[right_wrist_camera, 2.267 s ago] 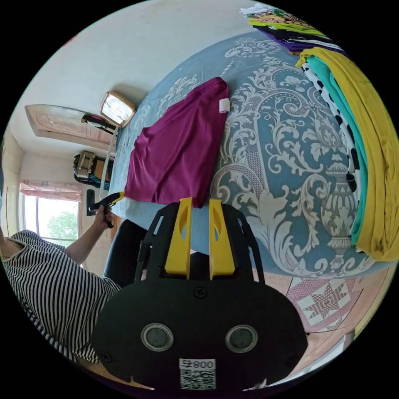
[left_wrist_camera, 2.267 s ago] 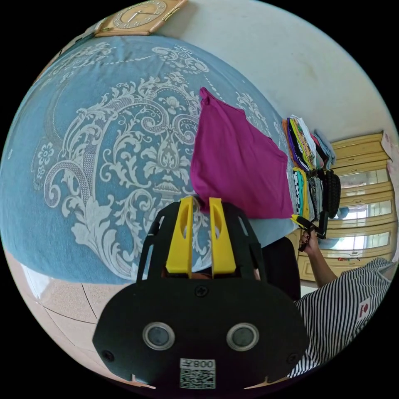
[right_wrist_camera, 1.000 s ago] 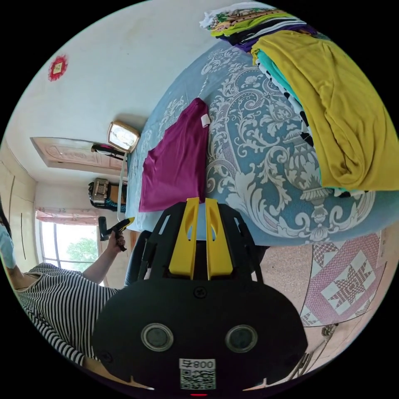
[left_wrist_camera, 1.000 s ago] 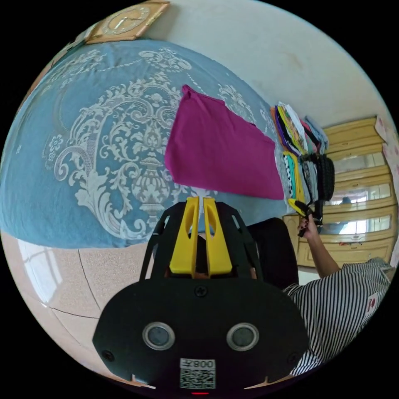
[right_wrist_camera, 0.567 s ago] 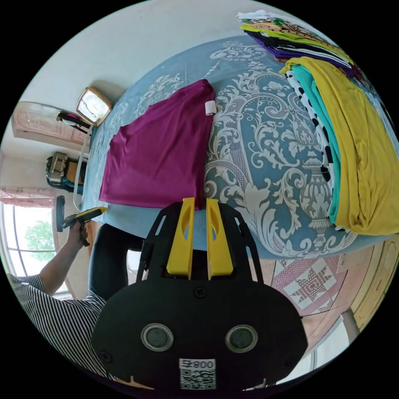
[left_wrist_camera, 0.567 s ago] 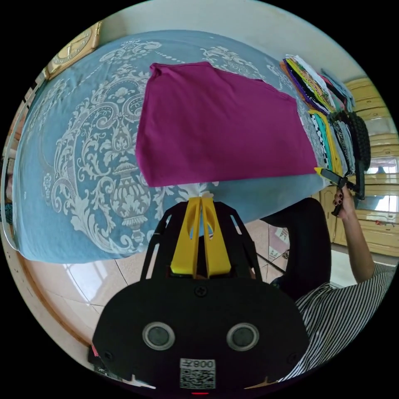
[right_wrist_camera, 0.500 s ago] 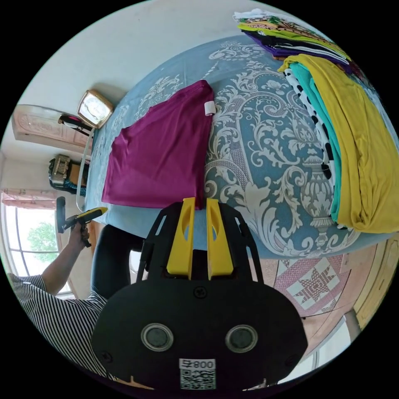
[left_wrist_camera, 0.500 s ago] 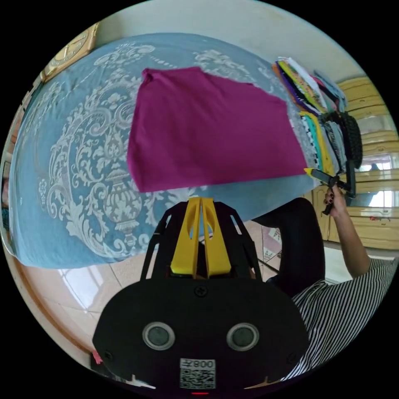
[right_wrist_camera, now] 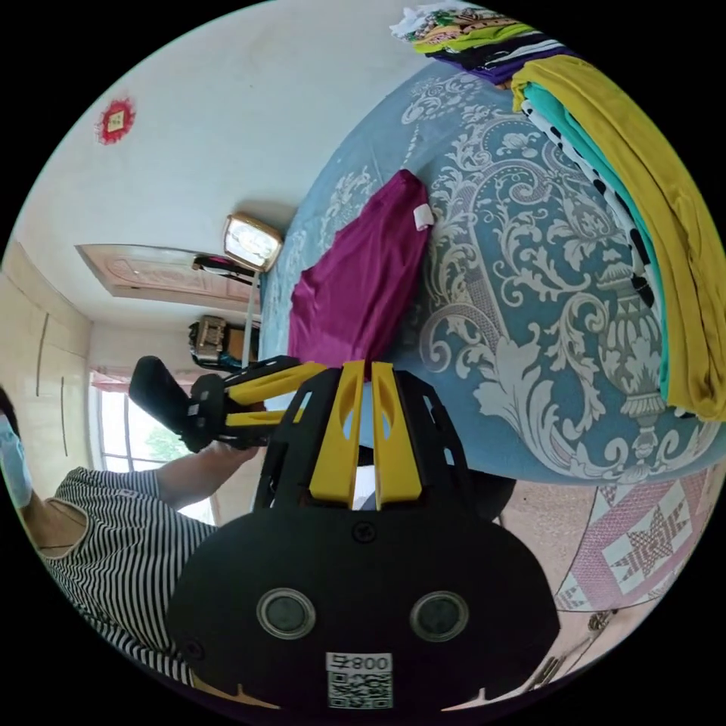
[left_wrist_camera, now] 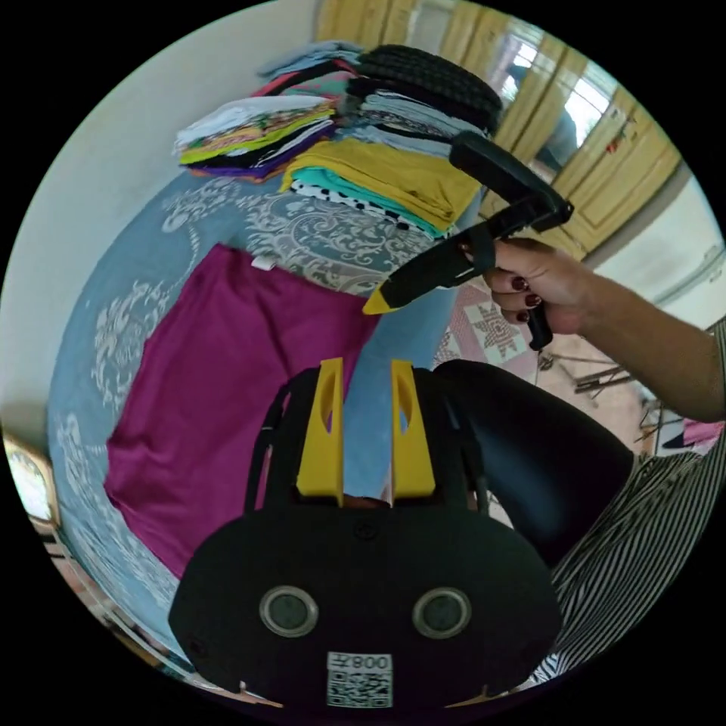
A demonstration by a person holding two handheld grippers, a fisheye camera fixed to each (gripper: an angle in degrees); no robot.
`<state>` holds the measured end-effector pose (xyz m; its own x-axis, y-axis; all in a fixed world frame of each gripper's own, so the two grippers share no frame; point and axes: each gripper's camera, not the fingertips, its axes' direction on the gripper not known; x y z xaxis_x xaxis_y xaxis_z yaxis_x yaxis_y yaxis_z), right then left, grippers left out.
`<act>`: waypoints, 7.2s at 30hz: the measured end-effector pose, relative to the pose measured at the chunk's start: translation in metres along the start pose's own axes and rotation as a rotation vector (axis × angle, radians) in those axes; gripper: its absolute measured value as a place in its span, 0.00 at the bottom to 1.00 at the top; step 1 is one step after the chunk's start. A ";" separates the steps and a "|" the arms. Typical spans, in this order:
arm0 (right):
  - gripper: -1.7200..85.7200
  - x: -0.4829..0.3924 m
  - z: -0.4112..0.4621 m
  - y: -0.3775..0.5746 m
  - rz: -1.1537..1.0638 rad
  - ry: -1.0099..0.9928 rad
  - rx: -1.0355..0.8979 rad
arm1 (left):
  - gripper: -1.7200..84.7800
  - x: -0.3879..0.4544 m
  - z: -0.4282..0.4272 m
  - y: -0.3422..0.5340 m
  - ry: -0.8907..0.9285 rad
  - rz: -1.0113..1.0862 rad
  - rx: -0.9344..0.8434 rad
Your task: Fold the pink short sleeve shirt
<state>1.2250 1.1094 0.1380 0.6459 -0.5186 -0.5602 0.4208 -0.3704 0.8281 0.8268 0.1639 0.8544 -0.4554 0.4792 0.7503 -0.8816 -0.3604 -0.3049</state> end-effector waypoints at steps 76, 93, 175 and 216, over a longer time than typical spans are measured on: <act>0.05 0.028 0.267 -0.365 0.252 -0.207 0.054 | 0.03 -0.208 -0.079 0.099 0.295 -0.409 0.265; 0.04 -0.394 0.447 -0.453 -0.265 -0.110 -0.013 | 0.03 -0.409 -0.278 0.489 0.376 -0.857 0.576; 0.03 -0.686 0.617 -0.280 -0.408 0.224 -0.511 | 0.04 -0.334 -0.470 0.596 0.229 -0.903 0.389; 0.05 -0.434 0.536 -0.151 0.074 -0.341 -0.410 | 0.03 -0.225 -0.533 0.627 0.253 -0.783 0.258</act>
<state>0.5391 0.9776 0.2447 0.4683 -0.7782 -0.4184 0.6404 -0.0273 0.7675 0.3102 0.2570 0.1819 0.2311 0.8184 0.5261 -0.9114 -0.0072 0.4115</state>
